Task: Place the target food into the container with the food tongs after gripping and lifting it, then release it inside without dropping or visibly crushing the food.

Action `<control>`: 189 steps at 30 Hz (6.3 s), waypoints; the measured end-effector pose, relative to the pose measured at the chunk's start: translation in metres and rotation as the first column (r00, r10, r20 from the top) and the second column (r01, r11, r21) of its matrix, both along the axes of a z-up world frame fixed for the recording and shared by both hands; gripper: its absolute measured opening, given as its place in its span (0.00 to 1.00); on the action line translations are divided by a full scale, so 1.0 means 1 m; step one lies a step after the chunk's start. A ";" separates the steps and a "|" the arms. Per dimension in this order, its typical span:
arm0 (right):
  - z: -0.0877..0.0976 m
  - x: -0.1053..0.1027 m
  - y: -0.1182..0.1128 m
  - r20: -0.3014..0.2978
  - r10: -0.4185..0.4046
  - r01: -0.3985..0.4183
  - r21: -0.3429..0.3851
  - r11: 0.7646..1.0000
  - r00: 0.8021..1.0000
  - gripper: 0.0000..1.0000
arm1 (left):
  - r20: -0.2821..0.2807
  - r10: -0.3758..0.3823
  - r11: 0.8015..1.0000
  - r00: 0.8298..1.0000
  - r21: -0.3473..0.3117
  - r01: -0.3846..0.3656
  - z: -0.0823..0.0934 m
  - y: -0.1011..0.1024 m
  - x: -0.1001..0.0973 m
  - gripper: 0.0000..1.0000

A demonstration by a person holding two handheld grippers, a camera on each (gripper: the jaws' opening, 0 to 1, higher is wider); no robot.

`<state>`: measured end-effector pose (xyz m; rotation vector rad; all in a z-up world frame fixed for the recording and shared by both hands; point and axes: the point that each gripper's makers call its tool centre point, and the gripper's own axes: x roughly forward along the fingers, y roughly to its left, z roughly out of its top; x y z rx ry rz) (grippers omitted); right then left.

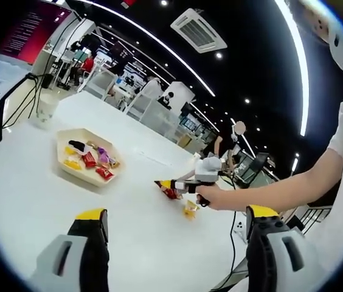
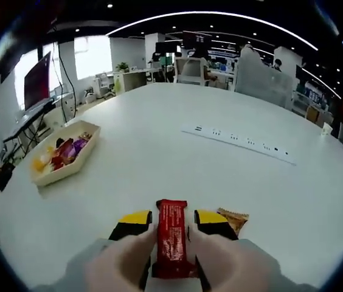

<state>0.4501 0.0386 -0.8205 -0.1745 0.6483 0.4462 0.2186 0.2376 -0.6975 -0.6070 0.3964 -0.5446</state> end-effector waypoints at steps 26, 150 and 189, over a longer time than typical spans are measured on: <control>-0.001 0.011 -0.012 -0.166 -0.156 0.176 0.112 0.978 0.974 0.22 | 0.024 0.021 1.000 0.999 -0.008 -0.021 0.005 0.006 -0.006 0.92; 0.146 -0.033 0.068 0.045 0.038 -0.049 0.290 0.956 0.998 0.23 | -0.018 -0.023 1.000 1.000 0.000 0.023 -0.011 0.009 -0.004 0.99; 0.166 -0.015 0.130 0.080 0.200 -0.214 0.281 0.935 0.977 0.23 | 0.019 0.024 0.998 1.000 0.050 -0.025 -0.009 0.030 0.003 0.99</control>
